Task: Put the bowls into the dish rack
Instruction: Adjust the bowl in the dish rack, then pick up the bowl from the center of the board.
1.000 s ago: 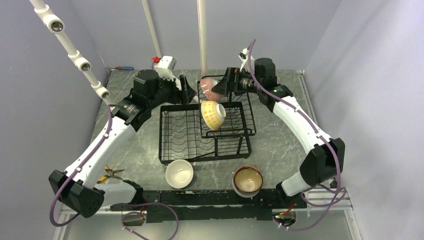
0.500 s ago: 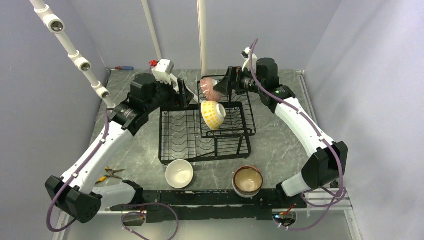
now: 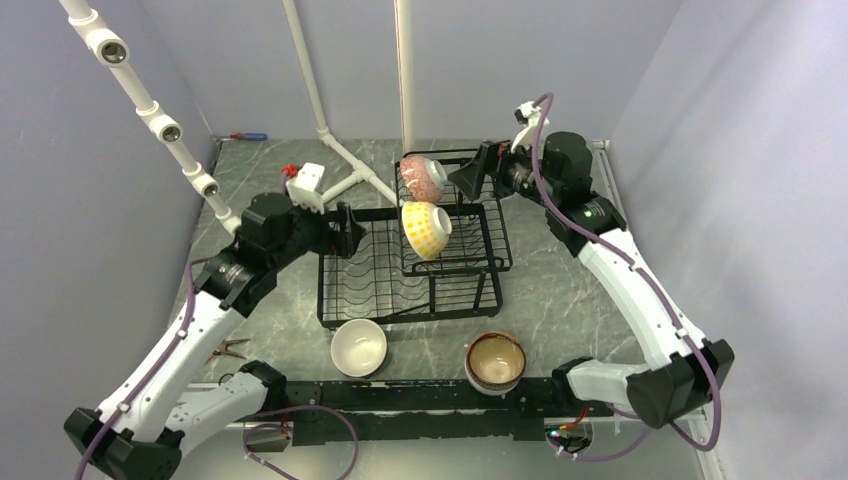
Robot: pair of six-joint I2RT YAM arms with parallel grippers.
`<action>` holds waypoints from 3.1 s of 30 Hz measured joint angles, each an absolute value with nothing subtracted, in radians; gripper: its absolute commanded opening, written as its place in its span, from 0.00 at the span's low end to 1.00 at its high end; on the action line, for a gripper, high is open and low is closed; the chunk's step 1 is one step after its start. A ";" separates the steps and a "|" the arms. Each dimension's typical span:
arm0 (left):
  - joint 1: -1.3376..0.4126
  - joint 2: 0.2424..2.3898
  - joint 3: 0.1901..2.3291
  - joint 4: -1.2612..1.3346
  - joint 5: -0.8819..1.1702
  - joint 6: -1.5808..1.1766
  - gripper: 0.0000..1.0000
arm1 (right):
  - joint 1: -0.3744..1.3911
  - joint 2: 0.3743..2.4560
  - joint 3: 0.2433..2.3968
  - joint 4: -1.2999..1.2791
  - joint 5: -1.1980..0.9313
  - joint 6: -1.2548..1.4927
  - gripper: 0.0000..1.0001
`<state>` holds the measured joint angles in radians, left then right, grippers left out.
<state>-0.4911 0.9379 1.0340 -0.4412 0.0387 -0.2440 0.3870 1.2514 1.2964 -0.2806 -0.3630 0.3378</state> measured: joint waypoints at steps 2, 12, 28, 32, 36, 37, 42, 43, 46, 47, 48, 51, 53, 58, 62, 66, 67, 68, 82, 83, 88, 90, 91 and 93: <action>-0.491 0.911 0.993 -0.474 0.029 -0.249 0.94 | 0.387 1.219 1.279 -0.274 -0.345 0.330 1.00; -0.491 0.735 0.839 -0.735 -0.019 -0.500 0.92 | 0.387 1.172 1.203 -0.261 -0.314 0.311 1.00; -0.491 0.770 0.809 -0.879 0.215 -0.579 0.89 | 0.387 1.192 1.199 -0.261 -0.315 0.288 1.00; -0.491 0.794 0.830 -0.816 0.253 -0.451 0.90 | 0.387 1.193 1.199 -0.261 -0.315 0.286 1.00; -0.491 0.781 0.833 -0.711 0.308 -0.262 0.89 | 0.387 1.193 1.199 -0.261 -0.315 0.282 1.00; -0.491 0.775 0.833 -0.689 0.327 -0.203 0.88 | 0.387 1.193 1.199 -0.261 -0.315 0.280 1.00; -0.491 0.736 0.818 -0.627 0.441 0.094 0.88 | 0.387 1.193 1.193 -0.261 -0.314 0.274 0.99; -0.491 0.731 0.812 -0.625 0.472 0.156 0.89 | 0.387 1.193 1.187 -0.260 -0.314 0.272 0.99; -0.491 0.739 0.800 -0.640 0.545 0.329 0.91 | 0.387 1.192 1.168 -0.262 -0.311 0.265 1.00; -0.491 0.748 0.799 -0.649 0.564 0.376 0.91 | 0.387 1.192 1.164 -0.264 -0.309 0.262 1.00; -0.491 0.761 0.798 -0.661 0.584 0.435 0.91 | 0.387 1.192 1.164 -0.266 -0.305 0.260 1.00; -0.491 0.811 0.785 -0.708 0.648 0.621 0.90 | 0.387 1.189 1.164 -0.268 -0.295 0.252 0.99; -0.491 0.849 0.769 -0.739 0.685 0.730 0.89 | 0.387 1.188 1.164 -0.268 -0.292 0.250 1.00; -0.492 0.915 0.760 -0.784 0.727 0.901 0.87 | 0.387 1.184 1.163 -0.268 -0.288 0.250 0.99; -0.500 0.984 0.760 -0.798 0.726 0.986 0.83 | 0.386 1.182 1.156 -0.264 -0.289 0.250 0.99; -0.523 1.050 0.760 -0.811 0.708 1.026 0.78 | 0.385 1.183 1.150 -0.264 -0.289 0.250 0.99; -0.530 1.061 0.760 -0.812 0.702 1.032 0.76 | 0.385 1.183 1.150 -0.264 -0.288 0.250 1.00; -0.536 1.069 0.760 -0.812 0.697 1.036 0.71 | 0.384 1.183 1.150 -0.263 -0.288 0.250 0.99; -0.659 1.098 0.738 -0.741 0.599 1.052 0.44 | 0.380 1.183 1.143 -0.249 -0.291 0.255 0.99; -0.666 1.097 0.737 -0.736 0.596 1.053 0.44 | 0.380 1.183 1.142 -0.248 -0.293 0.256 0.99; -0.685 1.098 0.733 -0.722 0.584 1.052 0.40 | 0.380 1.183 1.141 -0.244 -0.294 0.262 0.99; -0.694 1.104 0.733 -0.722 0.577 1.052 0.35 | 0.380 1.183 1.141 -0.244 -0.294 0.263 0.99; -0.700 1.111 0.733 -0.723 0.575 1.053 0.33 | 0.380 1.183 1.140 -0.244 -0.295 0.265 0.99; -0.709 1.129 0.733 -0.725 0.569 1.053 0.27 | 0.380 1.182 1.138 -0.244 -0.295 0.265 0.99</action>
<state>-0.7090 1.1286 0.7326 -0.7246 0.5686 1.0534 0.3801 1.1824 1.1378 -0.2436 -0.2947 0.2653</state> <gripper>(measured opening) 0.345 0.993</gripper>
